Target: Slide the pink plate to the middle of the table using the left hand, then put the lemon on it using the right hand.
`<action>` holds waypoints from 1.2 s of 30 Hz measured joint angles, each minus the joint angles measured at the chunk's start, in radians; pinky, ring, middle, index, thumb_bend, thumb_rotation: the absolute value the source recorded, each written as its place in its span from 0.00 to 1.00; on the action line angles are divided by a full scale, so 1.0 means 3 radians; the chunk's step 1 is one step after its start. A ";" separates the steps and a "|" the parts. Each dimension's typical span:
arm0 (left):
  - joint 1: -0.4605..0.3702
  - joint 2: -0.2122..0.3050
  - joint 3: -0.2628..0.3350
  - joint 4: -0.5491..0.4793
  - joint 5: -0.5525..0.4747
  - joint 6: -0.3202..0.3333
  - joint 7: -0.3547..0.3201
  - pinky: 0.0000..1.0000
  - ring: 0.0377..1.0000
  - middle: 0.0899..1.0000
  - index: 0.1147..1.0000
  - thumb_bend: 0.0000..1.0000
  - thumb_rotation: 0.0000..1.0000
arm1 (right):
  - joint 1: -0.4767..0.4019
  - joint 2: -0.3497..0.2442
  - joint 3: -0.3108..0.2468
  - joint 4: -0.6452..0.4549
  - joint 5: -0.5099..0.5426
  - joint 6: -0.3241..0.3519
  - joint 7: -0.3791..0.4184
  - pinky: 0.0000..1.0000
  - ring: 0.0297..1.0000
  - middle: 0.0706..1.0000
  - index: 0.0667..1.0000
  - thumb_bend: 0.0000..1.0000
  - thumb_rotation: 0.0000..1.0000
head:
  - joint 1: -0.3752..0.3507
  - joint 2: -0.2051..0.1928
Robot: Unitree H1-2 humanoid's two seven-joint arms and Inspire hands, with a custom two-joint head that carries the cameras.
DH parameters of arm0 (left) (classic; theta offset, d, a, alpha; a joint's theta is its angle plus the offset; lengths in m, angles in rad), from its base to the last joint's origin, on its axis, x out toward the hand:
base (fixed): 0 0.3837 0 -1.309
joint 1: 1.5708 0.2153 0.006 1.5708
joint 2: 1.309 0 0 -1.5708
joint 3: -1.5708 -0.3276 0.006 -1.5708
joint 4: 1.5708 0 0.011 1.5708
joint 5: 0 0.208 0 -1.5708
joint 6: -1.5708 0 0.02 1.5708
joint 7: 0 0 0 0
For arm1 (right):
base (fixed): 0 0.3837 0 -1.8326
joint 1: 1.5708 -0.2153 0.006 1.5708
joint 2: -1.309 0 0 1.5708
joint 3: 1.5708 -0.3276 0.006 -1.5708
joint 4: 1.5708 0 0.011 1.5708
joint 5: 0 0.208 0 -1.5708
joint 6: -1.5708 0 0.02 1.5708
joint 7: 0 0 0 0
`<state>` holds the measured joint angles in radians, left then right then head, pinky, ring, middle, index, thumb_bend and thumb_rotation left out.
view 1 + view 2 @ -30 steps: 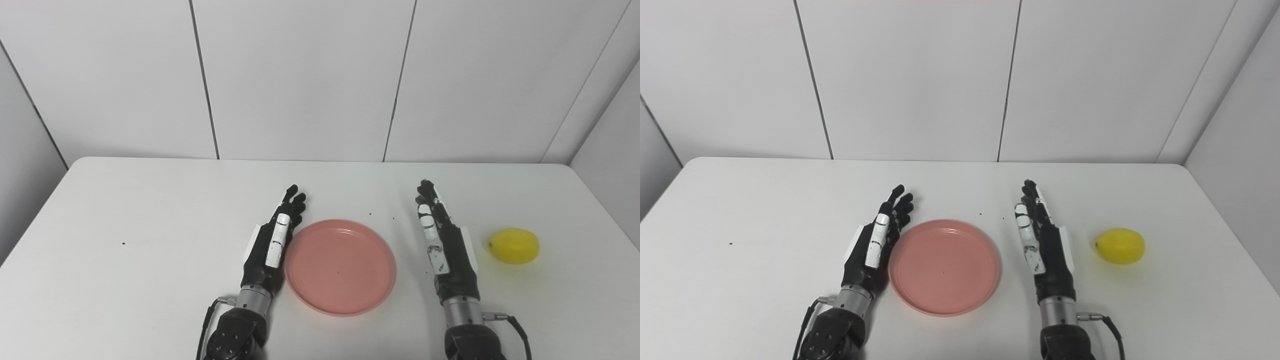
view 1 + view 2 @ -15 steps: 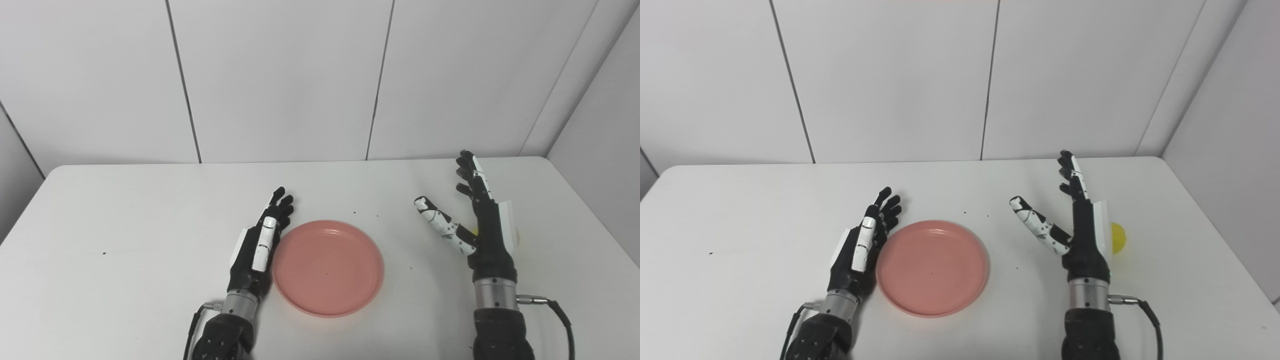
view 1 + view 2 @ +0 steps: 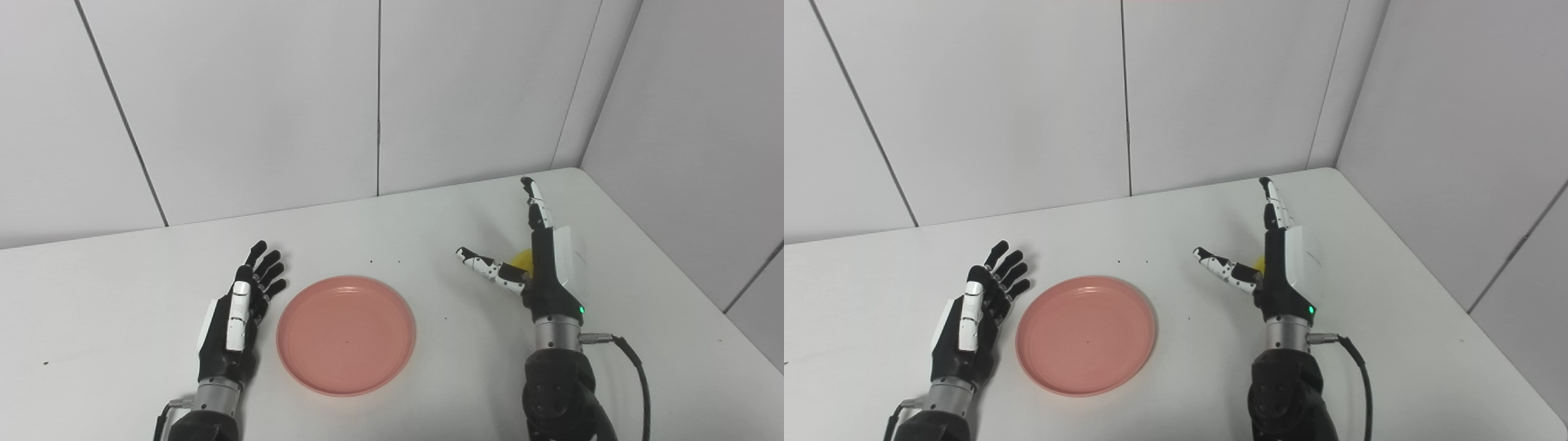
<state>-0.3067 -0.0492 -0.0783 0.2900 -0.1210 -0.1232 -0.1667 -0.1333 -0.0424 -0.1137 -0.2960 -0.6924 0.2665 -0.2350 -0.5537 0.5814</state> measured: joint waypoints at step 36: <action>-0.0212 0.0117 0.0130 0.0362 -0.0157 -0.0298 -0.0129 0.86 0.89 0.89 0.89 0.67 1.00 | -0.0166 -0.0494 -0.0068 0.0471 -0.0258 0.0672 0.0405 0.74 0.86 0.90 0.90 0.90 0.15 | -0.0246 -0.0072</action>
<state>-0.3703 -0.0140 -0.0392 0.3986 -0.1679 -0.2125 -0.2053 -0.1831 -0.1905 -0.1341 -0.1548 -0.7699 0.4680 -0.1136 -0.6274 0.5599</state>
